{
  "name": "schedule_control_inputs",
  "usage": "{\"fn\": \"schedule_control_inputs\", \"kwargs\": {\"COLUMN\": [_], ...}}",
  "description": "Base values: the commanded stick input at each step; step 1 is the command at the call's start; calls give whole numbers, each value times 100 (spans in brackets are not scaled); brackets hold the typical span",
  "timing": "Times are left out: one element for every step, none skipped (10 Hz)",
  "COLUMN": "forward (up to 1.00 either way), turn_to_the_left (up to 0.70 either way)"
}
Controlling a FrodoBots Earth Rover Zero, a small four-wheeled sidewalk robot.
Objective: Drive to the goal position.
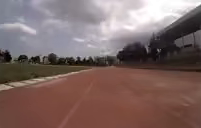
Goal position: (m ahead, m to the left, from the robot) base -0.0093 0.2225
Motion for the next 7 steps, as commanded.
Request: {"fn": "schedule_control_inputs", "kwargs": {"forward": [45,45,45,45,45,45,45], "turn_to_the_left": [0,0,0,0,0,0,0]}}
